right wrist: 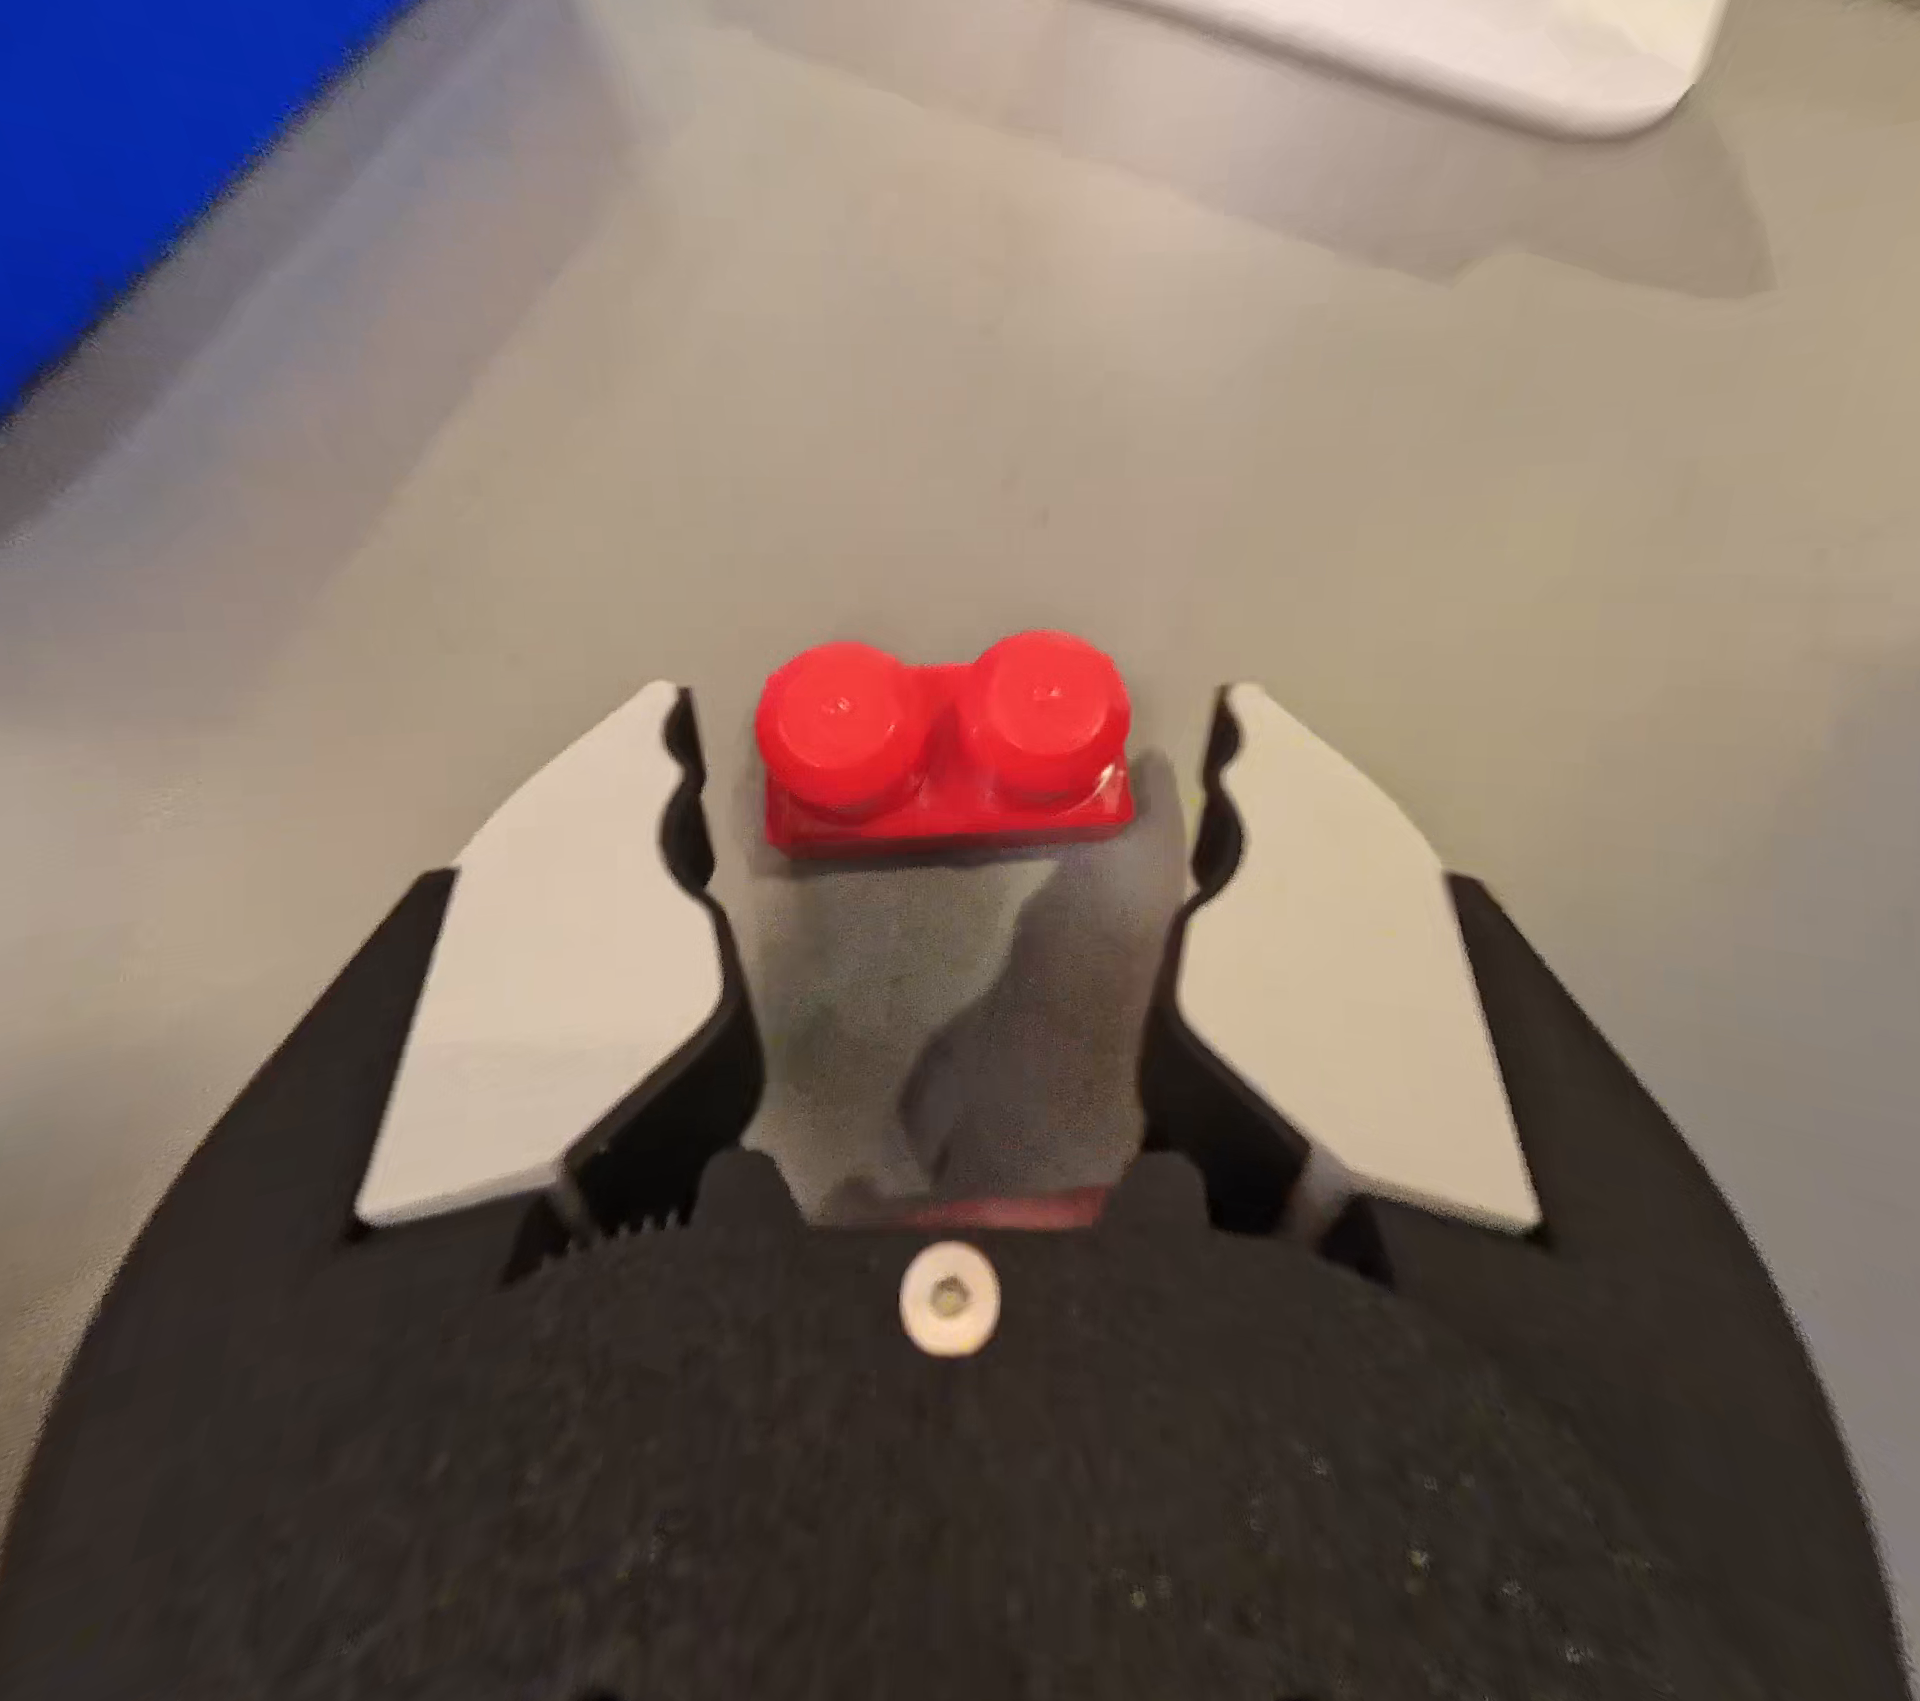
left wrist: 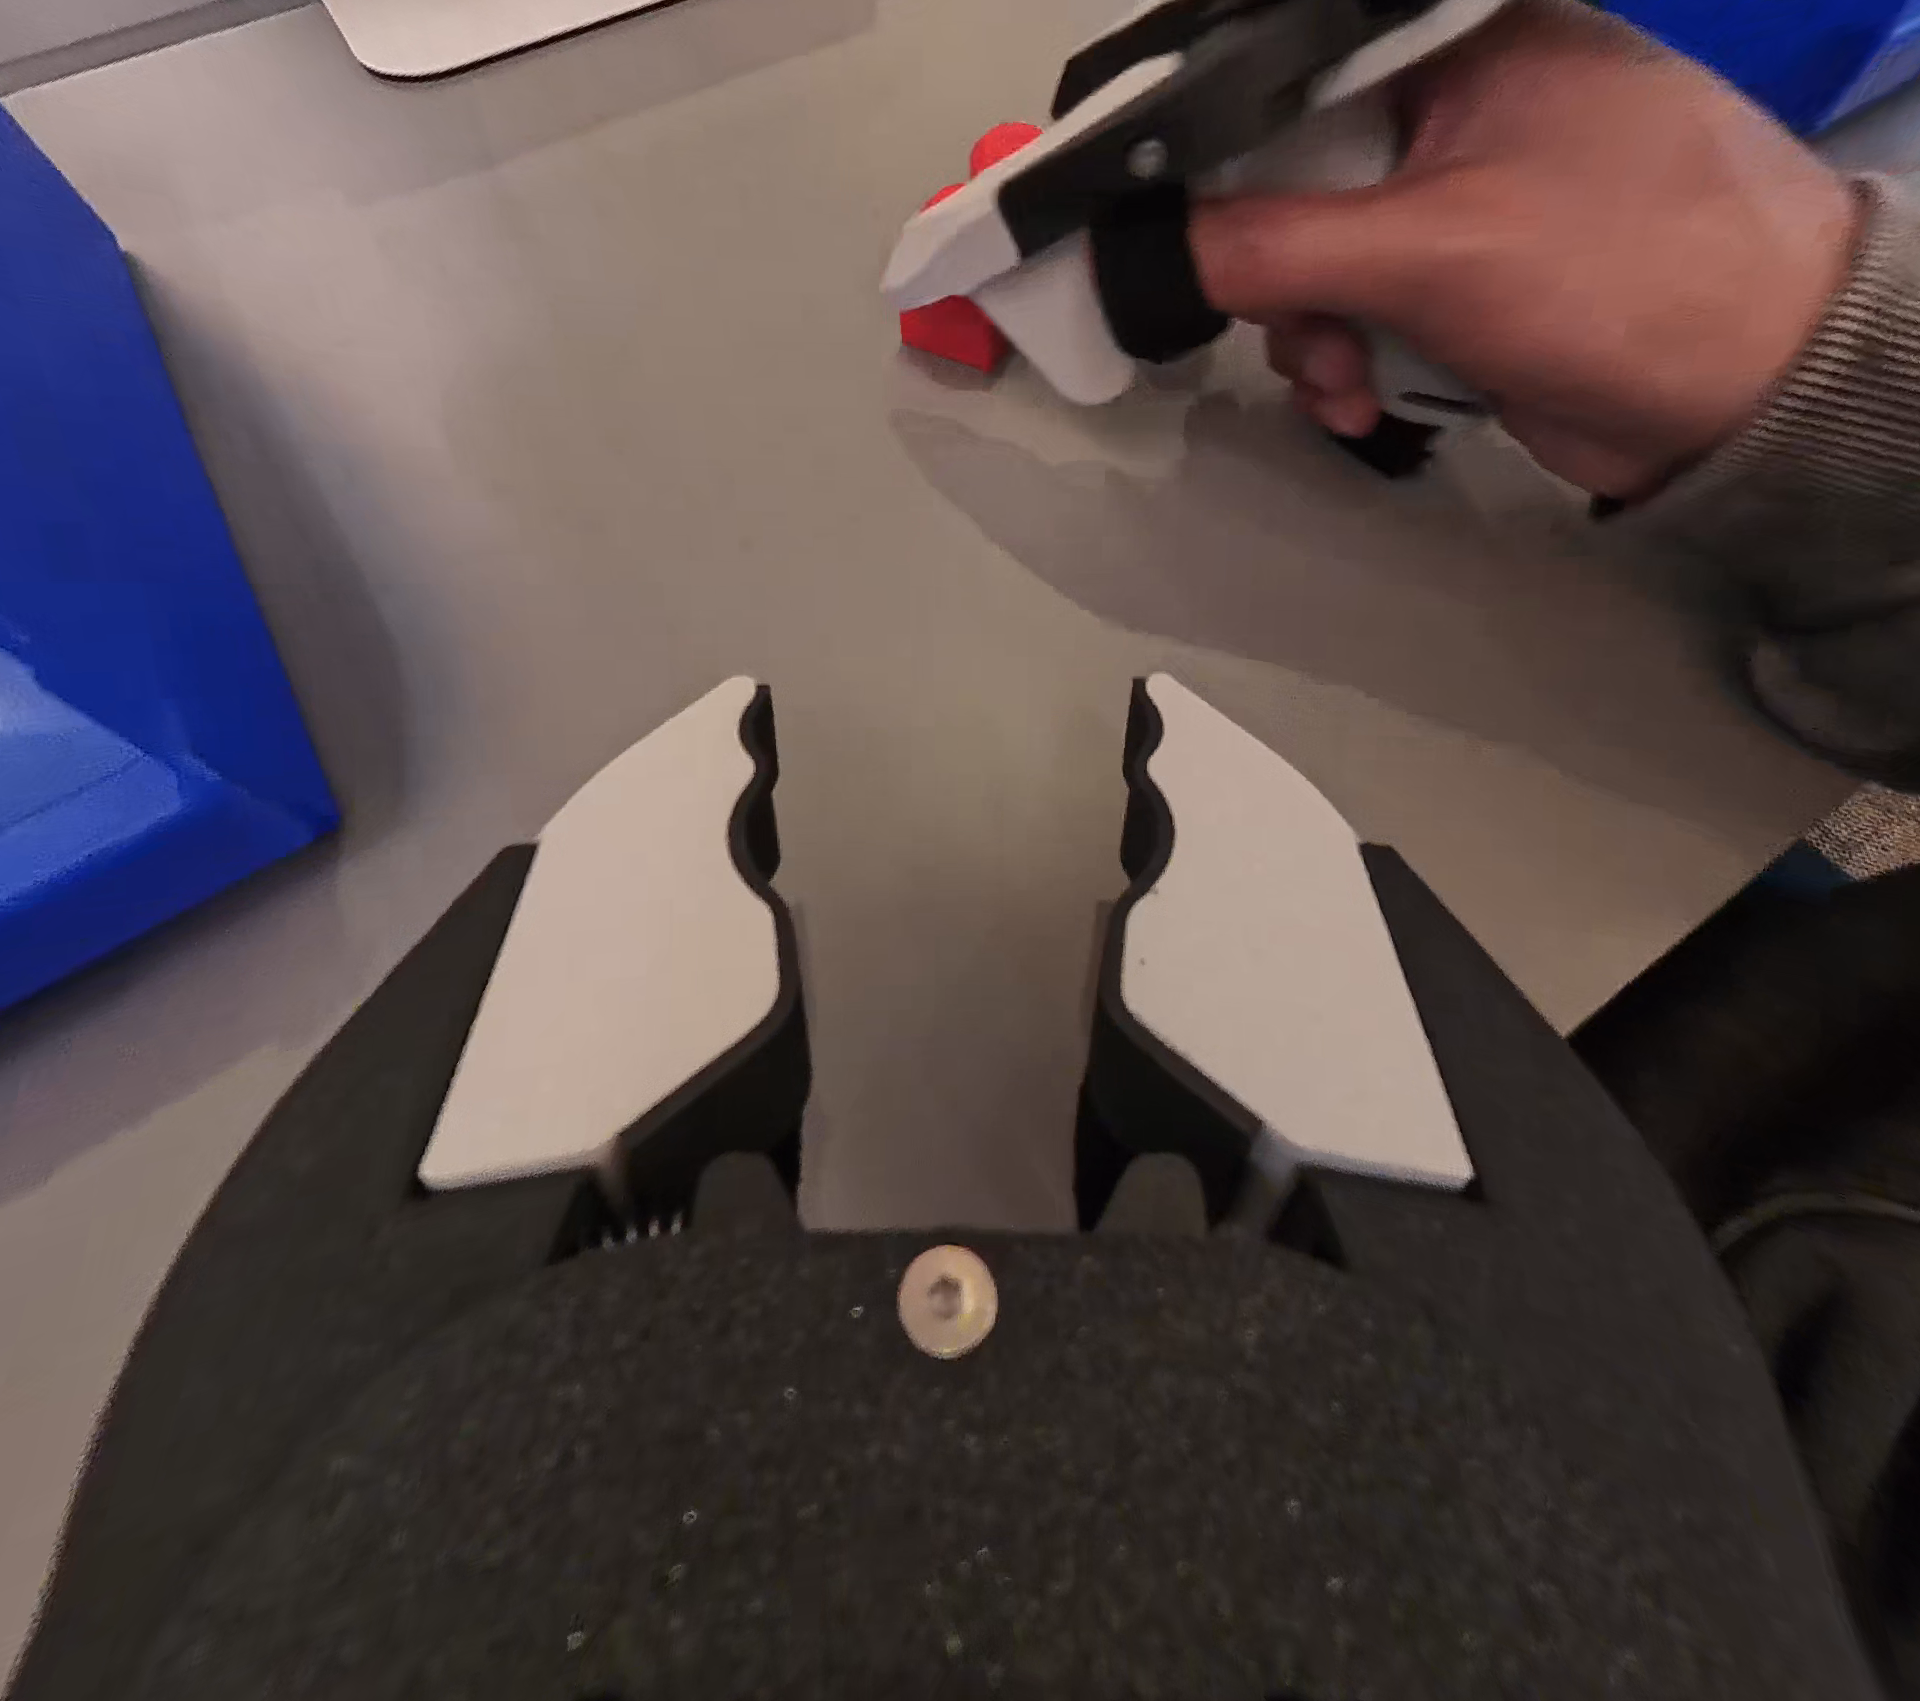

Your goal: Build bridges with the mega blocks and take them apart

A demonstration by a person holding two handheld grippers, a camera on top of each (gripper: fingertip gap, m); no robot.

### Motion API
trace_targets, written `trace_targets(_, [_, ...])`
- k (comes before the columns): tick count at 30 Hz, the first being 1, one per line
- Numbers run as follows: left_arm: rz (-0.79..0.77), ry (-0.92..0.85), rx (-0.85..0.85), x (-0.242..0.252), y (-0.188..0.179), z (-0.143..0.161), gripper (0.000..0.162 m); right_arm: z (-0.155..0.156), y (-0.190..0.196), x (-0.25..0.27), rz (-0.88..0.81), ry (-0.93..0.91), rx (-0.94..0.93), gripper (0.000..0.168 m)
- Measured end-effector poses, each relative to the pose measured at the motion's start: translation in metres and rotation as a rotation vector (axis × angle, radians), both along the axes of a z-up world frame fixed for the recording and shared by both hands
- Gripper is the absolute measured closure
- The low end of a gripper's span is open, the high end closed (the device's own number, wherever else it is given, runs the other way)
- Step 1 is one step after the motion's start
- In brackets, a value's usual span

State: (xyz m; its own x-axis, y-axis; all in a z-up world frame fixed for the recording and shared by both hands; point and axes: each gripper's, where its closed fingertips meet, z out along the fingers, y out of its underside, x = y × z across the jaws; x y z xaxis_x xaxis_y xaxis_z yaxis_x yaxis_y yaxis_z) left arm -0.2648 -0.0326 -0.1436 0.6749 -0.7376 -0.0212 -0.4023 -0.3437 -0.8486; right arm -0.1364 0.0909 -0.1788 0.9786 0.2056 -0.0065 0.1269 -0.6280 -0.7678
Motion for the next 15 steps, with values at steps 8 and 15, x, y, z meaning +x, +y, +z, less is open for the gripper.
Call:
trace_targets(8, [-0.015,-0.002,-0.015,-0.006,-0.008,0.001,0.099,0.057,-0.024,-0.001,0.158,0.002,0.082,0.098])
trace_targets(15, [-0.092,0.023,-0.072,0.011,-0.013,-0.013,0.099,0.196,-0.068,0.145,-0.056,-0.102,0.387,0.098])
